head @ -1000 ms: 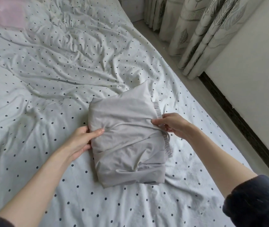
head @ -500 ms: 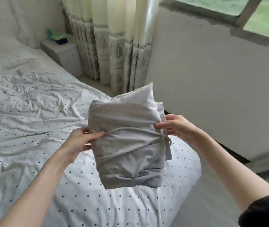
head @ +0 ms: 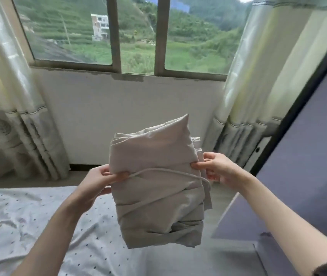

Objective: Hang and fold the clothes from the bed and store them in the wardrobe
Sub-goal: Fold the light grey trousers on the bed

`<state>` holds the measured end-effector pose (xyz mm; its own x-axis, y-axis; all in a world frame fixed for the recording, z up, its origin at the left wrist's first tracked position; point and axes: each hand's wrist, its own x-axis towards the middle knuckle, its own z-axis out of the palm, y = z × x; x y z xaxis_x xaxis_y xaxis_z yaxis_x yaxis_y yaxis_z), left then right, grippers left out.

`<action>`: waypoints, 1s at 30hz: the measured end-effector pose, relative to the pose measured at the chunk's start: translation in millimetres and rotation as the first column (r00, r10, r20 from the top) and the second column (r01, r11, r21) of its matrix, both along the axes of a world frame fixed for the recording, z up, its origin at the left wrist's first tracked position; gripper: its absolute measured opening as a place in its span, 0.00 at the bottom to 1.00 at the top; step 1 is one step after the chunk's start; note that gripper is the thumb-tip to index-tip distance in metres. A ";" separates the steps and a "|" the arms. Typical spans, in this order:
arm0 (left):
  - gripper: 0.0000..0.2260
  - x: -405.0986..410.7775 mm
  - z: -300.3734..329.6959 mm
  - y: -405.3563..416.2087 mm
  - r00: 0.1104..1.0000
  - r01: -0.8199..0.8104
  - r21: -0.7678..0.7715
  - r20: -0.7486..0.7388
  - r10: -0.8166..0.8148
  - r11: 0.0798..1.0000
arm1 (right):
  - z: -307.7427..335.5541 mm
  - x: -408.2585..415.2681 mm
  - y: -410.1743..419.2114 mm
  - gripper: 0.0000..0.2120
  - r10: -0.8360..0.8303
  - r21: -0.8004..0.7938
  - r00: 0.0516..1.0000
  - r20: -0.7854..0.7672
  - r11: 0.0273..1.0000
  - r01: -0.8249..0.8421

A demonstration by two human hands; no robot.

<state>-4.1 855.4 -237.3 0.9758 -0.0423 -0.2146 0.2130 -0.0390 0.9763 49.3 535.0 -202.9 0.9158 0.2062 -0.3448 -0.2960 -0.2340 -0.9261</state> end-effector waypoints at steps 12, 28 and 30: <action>0.21 42.1 54.4 -337.5 0.818 0.568 -0.019 0.124 -0.562 0.823 | 68.3 -151.0 -299.8 0.11 -0.601 0.006 0.786 0.143 0.795 0.607; 0.12 68.5 175.2 -599.3 0.406 0.885 0.055 0.398 -0.823 0.463 | 182.1 -253.1 -424.2 0.13 -0.894 0.166 0.139 0.427 0.228 0.959; 0.12 71.0 188.8 -625.7 0.391 0.892 0.057 0.406 -0.826 0.449 | 196.2 -254.8 -440.7 0.12 -0.882 0.174 0.094 0.463 0.194 0.966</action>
